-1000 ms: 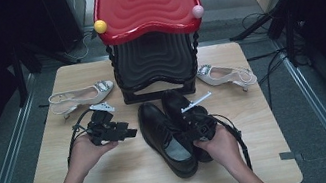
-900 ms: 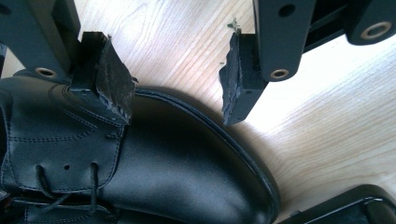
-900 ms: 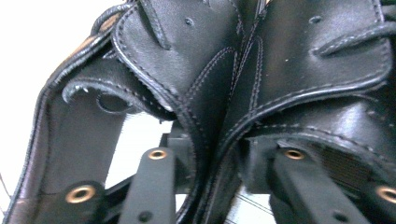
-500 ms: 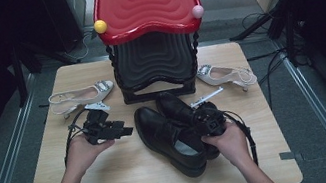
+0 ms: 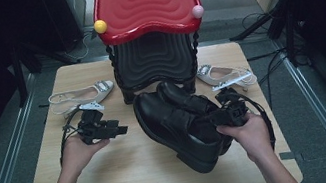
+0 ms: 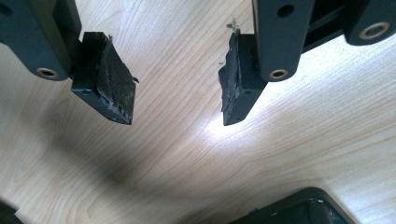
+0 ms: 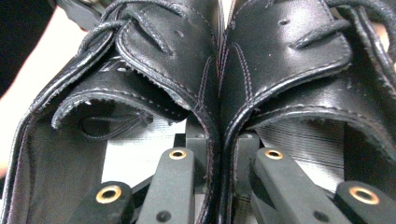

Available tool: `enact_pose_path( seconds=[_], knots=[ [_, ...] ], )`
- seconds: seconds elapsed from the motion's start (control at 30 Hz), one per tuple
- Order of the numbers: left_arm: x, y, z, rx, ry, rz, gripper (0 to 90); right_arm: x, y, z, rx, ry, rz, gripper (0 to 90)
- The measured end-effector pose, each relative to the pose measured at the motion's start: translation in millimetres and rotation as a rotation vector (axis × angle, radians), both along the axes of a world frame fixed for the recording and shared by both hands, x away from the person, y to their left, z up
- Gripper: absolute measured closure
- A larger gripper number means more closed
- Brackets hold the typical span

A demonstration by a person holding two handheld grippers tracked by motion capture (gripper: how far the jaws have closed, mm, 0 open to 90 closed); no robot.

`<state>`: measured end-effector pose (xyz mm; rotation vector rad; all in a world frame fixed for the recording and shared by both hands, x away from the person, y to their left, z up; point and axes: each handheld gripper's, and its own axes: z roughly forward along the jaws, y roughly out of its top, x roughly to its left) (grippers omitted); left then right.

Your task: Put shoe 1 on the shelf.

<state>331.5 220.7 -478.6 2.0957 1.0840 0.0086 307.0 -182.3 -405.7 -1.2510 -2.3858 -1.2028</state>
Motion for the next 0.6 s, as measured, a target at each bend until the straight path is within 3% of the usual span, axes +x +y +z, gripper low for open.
enact_pose_path(
  seconds=[0.23, 0.37, 0.6],
  knots=[
    [-0.3, -3.0, -1.1, 0.007, -0.001, -0.006, 45.1, 11.9, 5.4, 24.8, 0.08, -0.016, -0.021, 83.0],
    [-0.1, -3.8, -1.7, 0.013, 0.002, -0.013, 45.2, 28.7, 11.2, 35.4, 0.113, -0.017, -0.054, 83.0],
    [0.5, -4.5, -2.5, 0.01, 0.001, -0.019, 45.8, 60.2, 27.4, 49.8, 0.144, -0.055, -0.134, 83.0]
  ],
)
